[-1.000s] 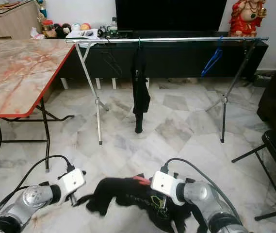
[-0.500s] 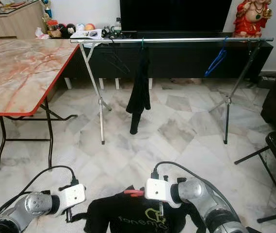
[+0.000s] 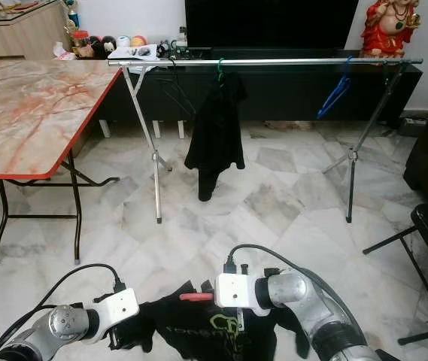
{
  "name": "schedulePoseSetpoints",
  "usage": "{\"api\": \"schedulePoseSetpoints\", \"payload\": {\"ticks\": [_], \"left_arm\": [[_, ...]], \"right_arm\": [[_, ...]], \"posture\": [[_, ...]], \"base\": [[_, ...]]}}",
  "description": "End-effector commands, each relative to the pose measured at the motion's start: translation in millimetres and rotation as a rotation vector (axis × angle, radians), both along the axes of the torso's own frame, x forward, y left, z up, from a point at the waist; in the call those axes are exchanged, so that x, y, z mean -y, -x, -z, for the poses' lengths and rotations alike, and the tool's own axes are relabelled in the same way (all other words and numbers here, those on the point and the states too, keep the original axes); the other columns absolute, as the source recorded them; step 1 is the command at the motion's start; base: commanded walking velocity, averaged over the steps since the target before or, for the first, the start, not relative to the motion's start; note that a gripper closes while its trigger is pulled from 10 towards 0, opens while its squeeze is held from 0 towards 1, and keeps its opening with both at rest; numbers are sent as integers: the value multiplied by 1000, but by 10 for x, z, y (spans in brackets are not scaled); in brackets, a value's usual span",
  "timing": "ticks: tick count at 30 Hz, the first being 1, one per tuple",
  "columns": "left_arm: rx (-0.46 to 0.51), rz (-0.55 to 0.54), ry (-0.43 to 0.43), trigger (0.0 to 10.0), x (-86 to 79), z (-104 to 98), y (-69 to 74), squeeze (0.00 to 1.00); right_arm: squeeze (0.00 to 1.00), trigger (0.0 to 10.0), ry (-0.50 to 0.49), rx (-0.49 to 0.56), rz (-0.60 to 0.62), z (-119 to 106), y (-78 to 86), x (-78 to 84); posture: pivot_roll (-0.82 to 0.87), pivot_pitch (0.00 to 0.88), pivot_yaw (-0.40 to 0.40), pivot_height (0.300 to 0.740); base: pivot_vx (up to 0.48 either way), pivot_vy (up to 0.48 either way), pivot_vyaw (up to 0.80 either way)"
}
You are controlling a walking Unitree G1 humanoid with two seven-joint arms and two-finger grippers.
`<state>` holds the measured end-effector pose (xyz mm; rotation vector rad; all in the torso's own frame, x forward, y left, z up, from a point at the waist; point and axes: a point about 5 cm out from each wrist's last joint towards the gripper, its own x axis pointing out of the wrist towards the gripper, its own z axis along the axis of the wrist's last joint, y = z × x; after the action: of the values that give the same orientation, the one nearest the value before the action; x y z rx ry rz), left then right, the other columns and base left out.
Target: Hang hanger
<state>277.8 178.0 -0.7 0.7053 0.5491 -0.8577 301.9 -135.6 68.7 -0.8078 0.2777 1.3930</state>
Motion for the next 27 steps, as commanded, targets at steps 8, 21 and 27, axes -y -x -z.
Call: {"api": "schedulePoseSetpoints", "payload": {"ticks": [8, 21, 27], "left_arm": [[-25, -44, 5, 0, -26, 54, 35, 0], [-48, -48, 14, 0, -10, 103, 83, 0], [-43, -70, 31, 0, 5, 97, 66, 0]], "right_arm": [[0, 10000, -22, 21, -13, -77, 4, -18], [0, 10000, -28, 24, -9, -79, 22, -44], [0, 10000, -37, 30, -15, -108, 26, -67]], "posture": [[44, 47, 24, 740], [41, 49, 23, 740], [37, 53, 25, 740]], "base": [[0, 0, 0], [0, 0, 0], [0, 0, 0]]}}
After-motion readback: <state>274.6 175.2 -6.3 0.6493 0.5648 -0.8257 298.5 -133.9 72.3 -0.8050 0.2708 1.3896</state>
